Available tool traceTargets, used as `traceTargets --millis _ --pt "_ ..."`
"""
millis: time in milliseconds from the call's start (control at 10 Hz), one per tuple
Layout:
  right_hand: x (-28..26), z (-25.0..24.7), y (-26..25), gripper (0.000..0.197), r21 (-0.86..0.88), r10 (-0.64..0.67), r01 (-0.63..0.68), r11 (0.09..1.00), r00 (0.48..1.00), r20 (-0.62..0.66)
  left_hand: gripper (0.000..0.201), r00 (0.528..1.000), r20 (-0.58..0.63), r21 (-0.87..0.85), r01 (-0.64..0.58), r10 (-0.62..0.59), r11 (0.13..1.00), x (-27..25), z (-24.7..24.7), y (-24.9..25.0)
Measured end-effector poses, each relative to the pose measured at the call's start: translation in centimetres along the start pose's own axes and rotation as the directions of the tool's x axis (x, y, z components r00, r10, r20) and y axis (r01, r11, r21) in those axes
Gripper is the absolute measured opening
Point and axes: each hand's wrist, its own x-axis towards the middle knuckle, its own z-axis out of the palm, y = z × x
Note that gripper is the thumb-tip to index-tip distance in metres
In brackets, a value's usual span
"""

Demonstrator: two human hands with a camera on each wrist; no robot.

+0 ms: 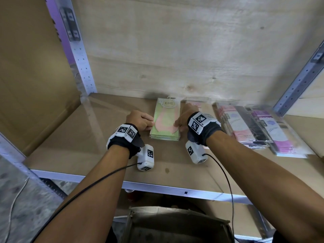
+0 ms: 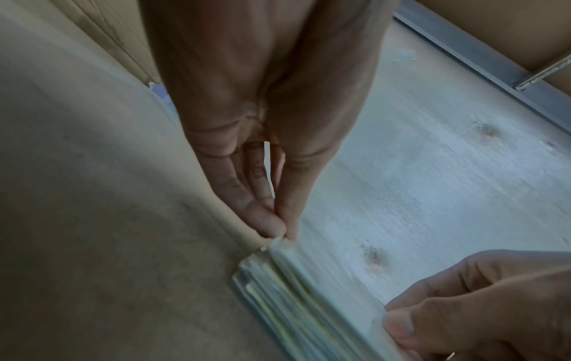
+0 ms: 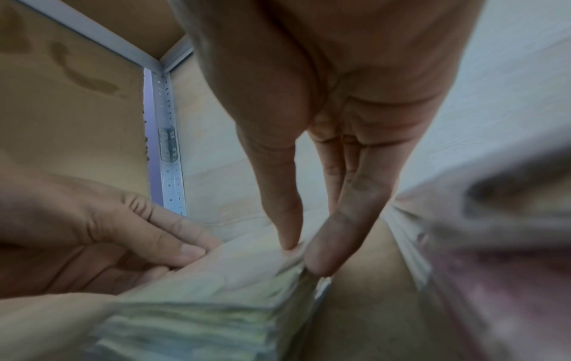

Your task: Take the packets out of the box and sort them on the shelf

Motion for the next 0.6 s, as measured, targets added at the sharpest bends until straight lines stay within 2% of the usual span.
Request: traceTargets --millis 200,400,500,600 --pt "0.3 0.5 -0.1 0.061 -0.127 -0.033 0.026 0.992 0.998 -0.055 0.023 1.0 -0.006 -0.016 0.02 -0.02 1.0 0.1 0.0 -0.2" --pt "0.4 0.9 -0.1 0.058 -0.212 -0.072 0.057 0.976 0.995 -0.066 0.029 0.999 0.006 -0.011 0.043 -0.043 0.999 -0.4 0.0 0.1" --pt "0.3 1.3 0.3 0.053 -0.223 -0.123 0.098 0.97 0.987 -0.104 0.035 0.998 -0.051 0.12 0.034 -0.028 0.992 -0.4 -0.8 0.7" --pt "-0.7 1.0 1.4 0.047 -0.159 -0.222 0.197 0.967 0.963 -0.156 0.033 0.974 -0.21 0.259 -0.023 0.08 0.966 -1.0 -2.1 1.8"
